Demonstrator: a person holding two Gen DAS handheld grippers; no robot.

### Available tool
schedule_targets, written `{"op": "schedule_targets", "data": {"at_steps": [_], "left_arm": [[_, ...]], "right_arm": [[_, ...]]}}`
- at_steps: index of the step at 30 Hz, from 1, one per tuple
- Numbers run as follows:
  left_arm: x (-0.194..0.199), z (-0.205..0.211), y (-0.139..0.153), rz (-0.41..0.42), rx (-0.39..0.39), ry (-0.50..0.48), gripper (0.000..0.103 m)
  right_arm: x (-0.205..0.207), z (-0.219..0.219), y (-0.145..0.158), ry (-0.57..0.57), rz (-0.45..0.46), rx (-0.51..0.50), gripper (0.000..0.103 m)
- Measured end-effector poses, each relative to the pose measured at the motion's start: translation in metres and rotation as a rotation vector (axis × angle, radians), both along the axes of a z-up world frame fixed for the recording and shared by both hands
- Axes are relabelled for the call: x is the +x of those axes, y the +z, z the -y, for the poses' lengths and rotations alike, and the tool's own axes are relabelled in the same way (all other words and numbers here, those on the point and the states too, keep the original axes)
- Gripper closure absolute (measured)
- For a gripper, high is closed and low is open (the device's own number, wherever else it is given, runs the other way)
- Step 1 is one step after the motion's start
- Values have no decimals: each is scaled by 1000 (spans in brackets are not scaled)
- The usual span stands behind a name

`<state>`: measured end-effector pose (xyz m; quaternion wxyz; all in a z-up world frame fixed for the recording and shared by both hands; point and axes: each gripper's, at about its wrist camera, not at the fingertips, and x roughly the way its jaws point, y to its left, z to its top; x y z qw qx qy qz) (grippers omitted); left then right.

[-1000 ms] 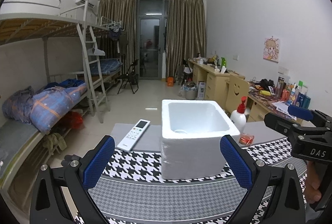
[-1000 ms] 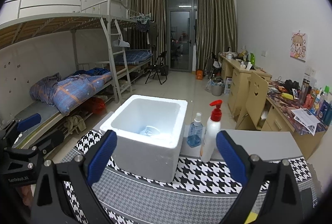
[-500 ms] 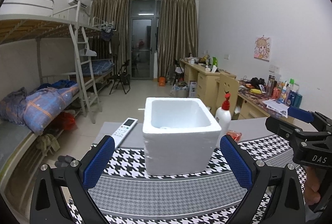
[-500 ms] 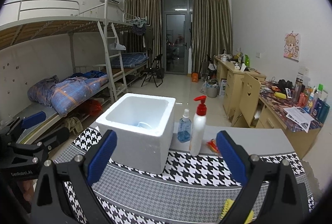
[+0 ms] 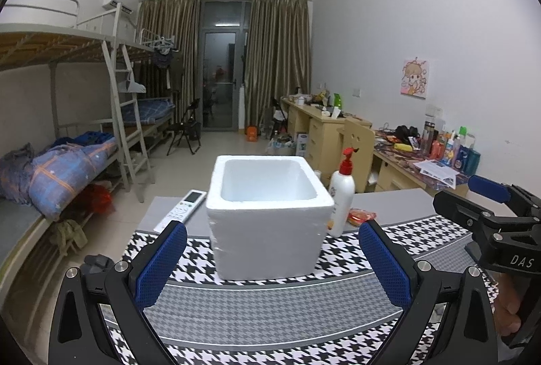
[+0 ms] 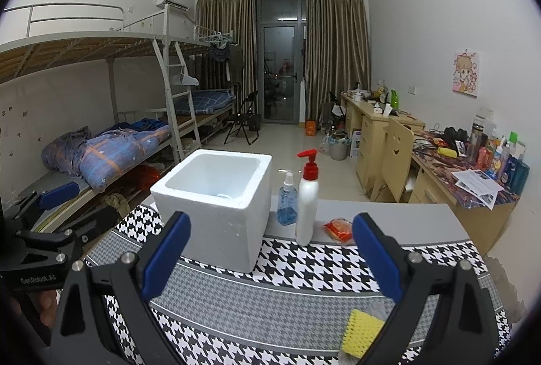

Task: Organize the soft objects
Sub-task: 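Move both tools back over the yellow foam net and grey sock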

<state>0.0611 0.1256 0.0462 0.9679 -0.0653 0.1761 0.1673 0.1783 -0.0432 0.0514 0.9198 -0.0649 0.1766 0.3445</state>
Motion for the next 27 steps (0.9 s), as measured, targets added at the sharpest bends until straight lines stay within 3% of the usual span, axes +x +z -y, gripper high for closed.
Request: {"op": "schedule_targets", "data": {"at_steps": [27], "left_arm": [[6, 50, -13, 25, 1, -99, 1]], "right_arm": [[-8, 48, -20, -105, 23, -3, 5]]}}
